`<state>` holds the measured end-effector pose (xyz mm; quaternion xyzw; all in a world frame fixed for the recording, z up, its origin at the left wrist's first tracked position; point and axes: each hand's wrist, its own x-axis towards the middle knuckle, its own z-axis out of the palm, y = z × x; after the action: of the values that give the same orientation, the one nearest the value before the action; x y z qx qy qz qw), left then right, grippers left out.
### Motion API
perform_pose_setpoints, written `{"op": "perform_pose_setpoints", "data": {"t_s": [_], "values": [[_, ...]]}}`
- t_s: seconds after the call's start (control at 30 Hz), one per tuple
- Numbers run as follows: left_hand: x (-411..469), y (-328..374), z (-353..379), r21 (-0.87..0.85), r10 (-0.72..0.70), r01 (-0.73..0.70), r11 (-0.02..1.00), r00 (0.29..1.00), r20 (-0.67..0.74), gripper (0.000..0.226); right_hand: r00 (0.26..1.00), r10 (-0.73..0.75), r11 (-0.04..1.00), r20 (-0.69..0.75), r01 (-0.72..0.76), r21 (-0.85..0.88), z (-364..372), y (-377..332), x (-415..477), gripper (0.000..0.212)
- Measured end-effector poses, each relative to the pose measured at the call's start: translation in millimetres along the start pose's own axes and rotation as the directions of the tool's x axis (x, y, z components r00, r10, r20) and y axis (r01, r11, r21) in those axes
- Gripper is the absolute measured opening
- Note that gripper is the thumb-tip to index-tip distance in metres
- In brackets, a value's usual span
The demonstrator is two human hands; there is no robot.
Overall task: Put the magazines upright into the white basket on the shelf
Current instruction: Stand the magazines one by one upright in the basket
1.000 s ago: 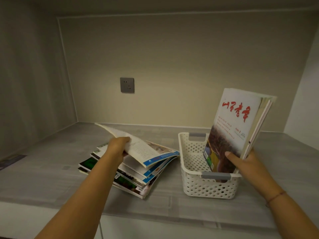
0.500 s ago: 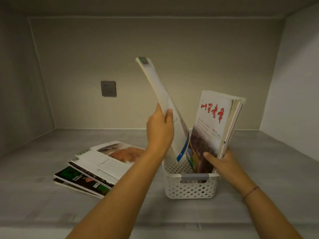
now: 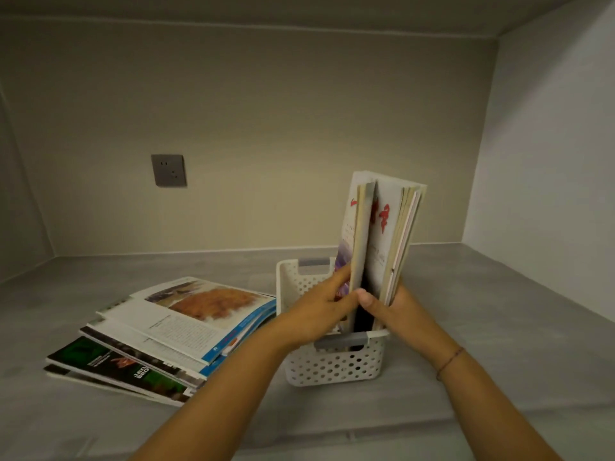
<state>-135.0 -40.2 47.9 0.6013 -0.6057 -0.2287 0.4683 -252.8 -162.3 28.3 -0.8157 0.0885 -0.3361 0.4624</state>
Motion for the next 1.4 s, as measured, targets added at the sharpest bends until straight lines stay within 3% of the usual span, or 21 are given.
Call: {"op": "perform_pose_setpoints", "data": {"t_s": [0.1,0.23,0.43,0.67,0.73,0.77,0.83,0.9,0.93,0.97,1.0,1.07,1.13,1.2,1.4], "values": [[-0.6,-0.6,-12.2,0.009,-0.039,0.038,0.999,0.987,0.158,0.077,0.998,-0.023,0.999,0.062,0.024,-0.031,-1.7,-5.0,-1.2,0.079],[7.0,-4.3,-6.9,0.253,-0.034,0.027,0.967,0.999,0.023,0.091,0.992,-0.006,1.000,0.122,0.005,0.011,-1.1,-6.0,1.5,0.101],[16.6,-9.5,-2.6,0.262,-0.043,0.029,0.965,0.998,0.049,0.107,1.000,0.021,0.999,0.001,-0.021,0.037,4.6,-0.5,3.8,0.095],[16.7,-13.3,-1.6,0.301,-0.015,-0.004,0.954,0.998,0.061,0.096,0.996,0.025,0.999,-0.087,-0.021,0.041,6.5,1.4,2.0,0.091],[9.0,-10.7,-10.6,0.277,-0.009,0.016,0.961,1.000,-0.027,0.083,0.995,0.018,0.999,-0.097,-0.013,0.045,3.0,2.8,0.8,0.087],[1.6,-11.1,-19.1,0.248,0.007,0.029,0.968,0.990,-0.143,0.072,0.995,0.016,0.999,-0.095,-0.012,0.043,2.2,3.1,0.9,0.086],[-18.2,-19.4,-44.2,0.160,0.034,0.044,0.986,0.890,-0.455,0.047,0.995,0.017,0.999,-0.095,-0.014,0.036,2.1,3.5,1.2,0.084],[-42.5,-37.0,-73.3,0.084,-0.016,0.117,0.990,0.671,-0.741,0.031,0.995,0.006,1.000,-0.100,-0.003,0.026,3.9,3.3,2.2,0.081],[-54.4,-49.2,-87.9,0.067,-0.068,0.229,0.971,0.534,-0.843,0.029,0.995,0.001,1.000,-0.099,0.002,0.027,5.4,2.9,2.5,0.081],[-65.3,-62.9,-102.0,0.059,-0.123,0.404,0.913,0.409,-0.904,0.032,0.995,-0.001,0.999,-0.100,0.005,0.034,6.5,2.6,2.4,0.080],[-75.6,-77.2,-114.3,0.043,-0.191,0.609,0.792,0.315,-0.930,0.040,0.995,-0.002,0.999,-0.103,0.006,0.042,7.2,1.9,2.1,0.080],[-93.5,-100.9,-129.6,-0.019,-0.383,0.878,0.478,0.189,-0.904,0.074,0.994,0.001,0.998,-0.107,0.005,0.057,8.6,0.0,1.1,0.080],[-103.9,-117.0,-136.3,-0.047,-0.521,0.947,0.317,0.133,-0.843,0.108,0.995,0.000,0.998,-0.104,0.007,0.067,9.9,-1.2,0.6,0.080],[-106.8,-125.9,-141.3,-0.041,-0.562,0.957,0.287,0.134,-0.816,0.123,0.995,0.007,0.998,-0.100,0.000,0.064,10.7,-2.6,0.6,0.078],[-114.9,-126.0,-154.3,0.008,-0.588,0.958,0.286,0.182,-0.788,0.118,0.995,0.031,0.998,-0.095,-0.026,0.056,9.3,-2.2,-0.8,0.076]]}}
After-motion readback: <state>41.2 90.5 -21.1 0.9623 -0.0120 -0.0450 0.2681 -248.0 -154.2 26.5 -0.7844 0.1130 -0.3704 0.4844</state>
